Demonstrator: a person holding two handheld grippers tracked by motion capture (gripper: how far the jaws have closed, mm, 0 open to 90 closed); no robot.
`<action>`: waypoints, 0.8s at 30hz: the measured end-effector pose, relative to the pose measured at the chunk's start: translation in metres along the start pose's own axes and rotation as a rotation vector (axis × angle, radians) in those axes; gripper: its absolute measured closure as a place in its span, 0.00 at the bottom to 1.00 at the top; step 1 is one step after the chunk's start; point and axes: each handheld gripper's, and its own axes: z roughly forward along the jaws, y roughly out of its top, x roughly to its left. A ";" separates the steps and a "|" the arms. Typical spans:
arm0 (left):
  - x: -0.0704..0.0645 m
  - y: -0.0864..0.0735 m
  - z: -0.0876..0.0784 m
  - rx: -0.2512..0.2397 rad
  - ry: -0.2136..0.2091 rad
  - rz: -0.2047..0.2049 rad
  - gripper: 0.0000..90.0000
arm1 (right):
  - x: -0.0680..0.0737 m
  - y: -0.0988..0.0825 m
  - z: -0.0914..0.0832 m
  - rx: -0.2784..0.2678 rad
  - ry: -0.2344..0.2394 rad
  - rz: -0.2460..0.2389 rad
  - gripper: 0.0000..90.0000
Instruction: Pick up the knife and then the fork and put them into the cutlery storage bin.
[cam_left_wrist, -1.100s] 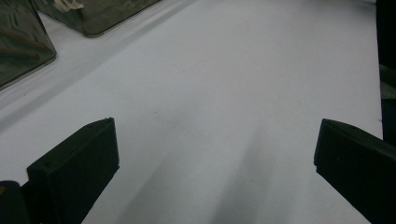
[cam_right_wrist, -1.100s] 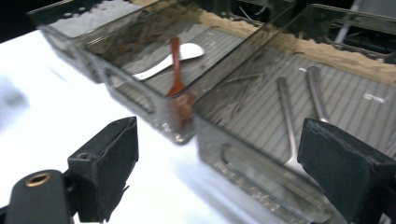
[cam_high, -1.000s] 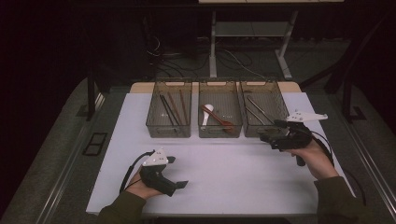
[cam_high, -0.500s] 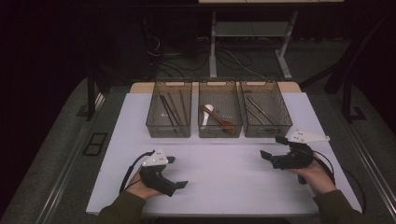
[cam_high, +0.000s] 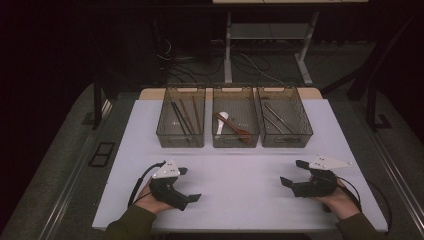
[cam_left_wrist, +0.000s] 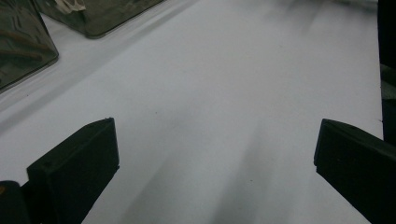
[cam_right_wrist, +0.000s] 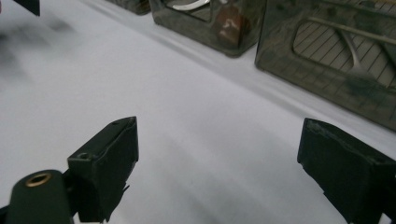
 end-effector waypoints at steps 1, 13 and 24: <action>0.000 0.000 0.000 0.001 0.000 0.000 0.00 | 0.001 -0.001 0.000 0.003 0.002 0.000 0.14; 0.000 0.000 0.000 0.000 0.005 0.000 0.00 | 0.012 -0.009 -0.002 0.009 0.007 -0.016 0.14; 0.000 0.000 0.000 0.002 0.008 0.002 0.00 | 0.015 -0.010 0.000 0.030 0.023 -0.023 0.14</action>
